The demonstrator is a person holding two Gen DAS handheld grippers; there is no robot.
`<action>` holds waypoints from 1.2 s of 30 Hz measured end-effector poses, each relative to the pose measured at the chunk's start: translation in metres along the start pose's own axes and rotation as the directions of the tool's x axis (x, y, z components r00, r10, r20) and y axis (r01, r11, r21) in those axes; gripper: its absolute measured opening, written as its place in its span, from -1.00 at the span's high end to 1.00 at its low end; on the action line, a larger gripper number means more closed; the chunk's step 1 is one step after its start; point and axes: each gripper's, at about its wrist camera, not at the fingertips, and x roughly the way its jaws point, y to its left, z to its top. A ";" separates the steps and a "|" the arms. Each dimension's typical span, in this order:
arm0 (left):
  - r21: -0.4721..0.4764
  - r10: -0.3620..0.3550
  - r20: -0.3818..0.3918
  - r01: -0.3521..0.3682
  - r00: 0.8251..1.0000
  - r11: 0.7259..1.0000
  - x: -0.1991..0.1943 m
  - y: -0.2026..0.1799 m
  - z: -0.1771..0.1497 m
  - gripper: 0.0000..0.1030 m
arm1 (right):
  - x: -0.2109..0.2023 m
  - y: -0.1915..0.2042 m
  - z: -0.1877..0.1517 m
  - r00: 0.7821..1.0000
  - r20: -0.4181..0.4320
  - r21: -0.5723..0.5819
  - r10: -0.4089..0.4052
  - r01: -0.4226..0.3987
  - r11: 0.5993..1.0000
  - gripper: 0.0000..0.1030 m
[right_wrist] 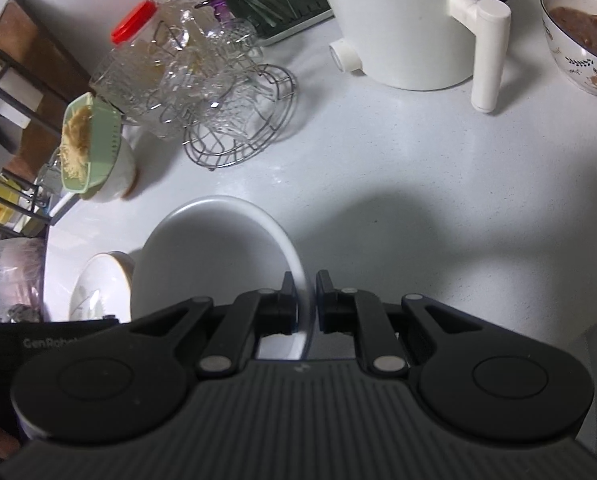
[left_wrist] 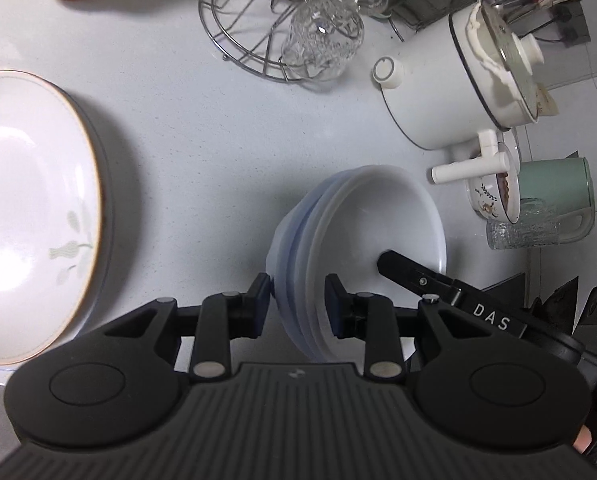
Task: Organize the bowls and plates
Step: 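Carry the bowl stack with both grippers and lower it onto the plate stack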
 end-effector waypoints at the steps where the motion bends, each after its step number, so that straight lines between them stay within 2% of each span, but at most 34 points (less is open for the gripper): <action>1: 0.001 -0.002 0.002 0.002 1.000 1.000 -0.004 0.001 0.000 0.34 | -0.002 0.003 0.000 1.000 0.000 -0.003 0.002 -0.002 1.000 0.75; 13: 0.018 -0.031 0.076 0.030 0.997 0.999 -0.075 0.028 0.007 0.34 | -0.022 0.061 0.003 0.999 0.019 -0.027 0.038 -0.038 0.999 0.75; 24: -0.080 -0.056 0.154 0.069 0.987 0.994 -0.127 0.090 0.009 0.34 | -0.009 0.132 0.003 0.998 0.006 -0.110 0.068 -0.067 0.992 0.74; 30: -0.140 -0.019 0.187 0.046 0.982 0.989 -0.147 0.135 0.002 0.34 | 0.011 0.177 -0.009 0.996 -0.023 -0.184 0.089 -0.091 0.979 0.72; 36: -0.215 0.020 0.190 0.022 0.982 0.976 -0.144 0.179 -0.010 0.34 | 0.045 0.208 -0.029 0.992 -0.091 -0.242 0.087 -0.107 0.964 0.72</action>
